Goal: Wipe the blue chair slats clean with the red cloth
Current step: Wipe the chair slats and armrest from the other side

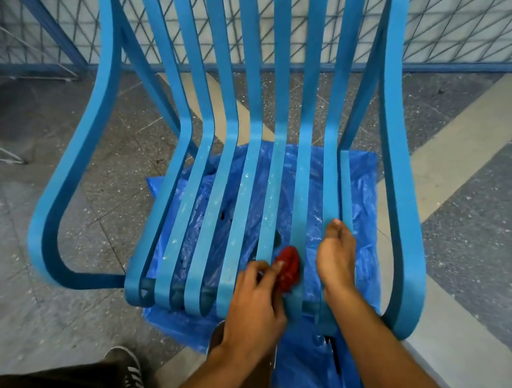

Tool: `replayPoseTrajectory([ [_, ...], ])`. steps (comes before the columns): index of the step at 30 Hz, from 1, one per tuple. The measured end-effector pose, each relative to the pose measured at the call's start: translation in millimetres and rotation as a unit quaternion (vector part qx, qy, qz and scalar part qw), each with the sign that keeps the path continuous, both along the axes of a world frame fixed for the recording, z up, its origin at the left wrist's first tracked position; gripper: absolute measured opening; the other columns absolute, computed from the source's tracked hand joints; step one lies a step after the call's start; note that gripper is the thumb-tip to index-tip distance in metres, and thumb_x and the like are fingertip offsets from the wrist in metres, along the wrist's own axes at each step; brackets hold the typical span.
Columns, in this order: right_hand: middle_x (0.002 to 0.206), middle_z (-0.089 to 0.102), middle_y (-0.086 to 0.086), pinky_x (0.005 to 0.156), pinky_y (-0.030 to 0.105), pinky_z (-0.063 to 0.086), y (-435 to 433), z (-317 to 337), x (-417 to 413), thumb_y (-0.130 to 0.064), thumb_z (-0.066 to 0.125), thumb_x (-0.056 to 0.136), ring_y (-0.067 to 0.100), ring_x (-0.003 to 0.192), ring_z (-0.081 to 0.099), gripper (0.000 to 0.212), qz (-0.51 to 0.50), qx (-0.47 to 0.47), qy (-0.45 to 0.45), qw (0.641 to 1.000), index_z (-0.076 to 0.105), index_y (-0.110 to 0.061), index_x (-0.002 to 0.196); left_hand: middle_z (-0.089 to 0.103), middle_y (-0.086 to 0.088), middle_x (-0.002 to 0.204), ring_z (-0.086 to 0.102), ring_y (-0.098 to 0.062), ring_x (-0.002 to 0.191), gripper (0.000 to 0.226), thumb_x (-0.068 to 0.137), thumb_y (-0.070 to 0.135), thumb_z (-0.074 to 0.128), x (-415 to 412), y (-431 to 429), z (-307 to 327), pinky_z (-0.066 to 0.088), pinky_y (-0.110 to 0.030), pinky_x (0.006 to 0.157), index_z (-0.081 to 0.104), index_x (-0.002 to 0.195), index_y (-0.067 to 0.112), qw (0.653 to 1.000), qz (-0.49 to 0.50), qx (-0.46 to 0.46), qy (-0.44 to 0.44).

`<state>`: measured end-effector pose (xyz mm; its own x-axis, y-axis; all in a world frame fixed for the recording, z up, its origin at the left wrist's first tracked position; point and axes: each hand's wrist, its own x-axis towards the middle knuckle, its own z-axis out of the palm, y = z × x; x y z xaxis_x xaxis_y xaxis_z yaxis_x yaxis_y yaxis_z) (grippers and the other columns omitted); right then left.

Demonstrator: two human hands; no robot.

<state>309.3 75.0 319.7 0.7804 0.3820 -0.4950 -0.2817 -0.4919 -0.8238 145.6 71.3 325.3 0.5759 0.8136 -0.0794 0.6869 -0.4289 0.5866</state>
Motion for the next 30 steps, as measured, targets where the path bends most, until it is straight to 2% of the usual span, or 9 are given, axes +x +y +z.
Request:
replayPoseTrajectory([
  [3,0.156,0.039,0.004,0.120,0.046,0.026,3.5,-0.9,1.0,-0.046,0.026,0.106,0.025,0.144,0.036,0.054,-0.017,0.005,-0.009,1.000,0.040,-0.017,0.150,0.046,0.003,0.128,0.048,-0.014,0.119,0.048,0.093,0.021,0.056,14.2,9.3,8.1,0.036,-0.019,0.105,0.053,0.141,0.023,0.999,0.025,0.001,-0.025],
  [10,0.153,0.043,0.005,0.119,0.047,0.028,6.9,-3.9,-1.0,-0.046,0.027,0.105,0.025,0.141,0.039,0.053,-0.039,0.009,-0.018,0.999,0.046,-0.017,0.145,0.048,0.002,0.118,0.052,-0.019,0.109,0.051,0.084,0.028,0.056,6.7,-21.7,9.8,0.048,-0.030,0.094,0.054,0.135,0.026,0.993,-0.117,-0.001,0.004],
  [13,0.151,0.045,0.007,0.120,0.048,0.023,5.5,-0.1,-0.2,-0.045,0.029,0.102,0.027,0.143,0.035,0.055,0.006,-0.027,-0.100,0.995,0.050,-0.012,0.142,0.048,0.003,0.122,0.052,-0.017,0.112,0.049,0.086,0.026,0.058,13.4,-2.0,3.0,0.047,-0.029,0.098,0.055,0.135,0.025,0.998,-0.057,-0.004,-0.009],
  [15,0.160,0.035,0.004,0.124,0.046,0.011,4.4,2.2,-0.5,-0.035,0.037,0.103,0.024,0.150,0.021,0.050,0.074,-0.067,-0.160,0.982,0.044,-0.013,0.148,0.050,0.004,0.120,0.054,-0.015,0.112,0.048,0.086,0.022,0.059,25.8,19.0,3.8,0.046,-0.030,0.100,0.057,0.134,0.025,1.000,-0.004,-0.013,-0.026],
  [19,0.167,0.014,0.007,0.125,0.042,-0.001,1.4,6.6,-5.4,-0.025,0.036,0.099,0.023,0.155,0.004,0.059,0.250,-0.150,-0.255,0.922,0.029,-0.010,0.155,0.051,0.004,0.122,0.057,-0.015,0.110,0.044,0.090,0.014,0.061,57.2,72.2,14.9,0.046,-0.028,0.102,0.060,0.133,0.022,0.991,0.073,-0.038,-0.104],
  [23,0.167,0.006,0.014,0.125,0.042,-0.001,-5.5,6.4,-10.9,-0.030,0.027,0.094,0.026,0.155,0.001,0.070,0.365,-0.212,-0.256,0.870,0.015,-0.005,0.158,0.055,0.000,0.123,0.061,-0.015,0.102,0.044,0.089,0.007,0.060,101.5,134.8,24.5,0.045,-0.025,0.097,0.061,0.130,0.023,0.981,0.112,-0.058,-0.146],
  [26,0.168,-0.003,0.012,0.126,0.041,0.000,-7.4,5.3,-11.8,-0.027,0.032,0.099,0.025,0.155,-0.005,0.069,0.382,-0.211,-0.233,0.869,0.006,-0.006,0.159,0.067,-0.003,0.115,0.066,-0.018,0.097,0.042,0.087,0.009,0.060,143.8,183.7,11.1,0.053,-0.031,0.090,0.065,0.126,0.025,0.977,0.127,-0.086,-0.150],
  [28,0.168,-0.005,0.011,0.126,0.040,0.001,-5.8,6.4,-10.5,-0.027,0.033,0.099,0.024,0.155,-0.007,0.070,0.382,-0.207,-0.224,0.873,0.004,-0.006,0.159,0.074,-0.007,0.103,0.067,-0.018,0.085,0.032,0.086,0.014,0.064,171.7,205.5,7.0,0.057,-0.033,0.083,0.070,0.117,0.022,0.964,0.158,-0.132,-0.171],
  [30,0.168,-0.004,0.011,0.126,0.038,0.001,-4.4,6.9,-9.8,-0.027,0.035,0.098,0.024,0.155,-0.005,0.072,0.380,-0.199,-0.224,0.875,0.004,-0.005,0.159,0.076,-0.005,0.102,0.063,-0.014,0.082,0.028,0.088,0.014,0.066,192.4,215.5,6.9,0.053,-0.024,0.078,0.072,0.116,0.018,0.962,0.166,-0.134,-0.168],
])
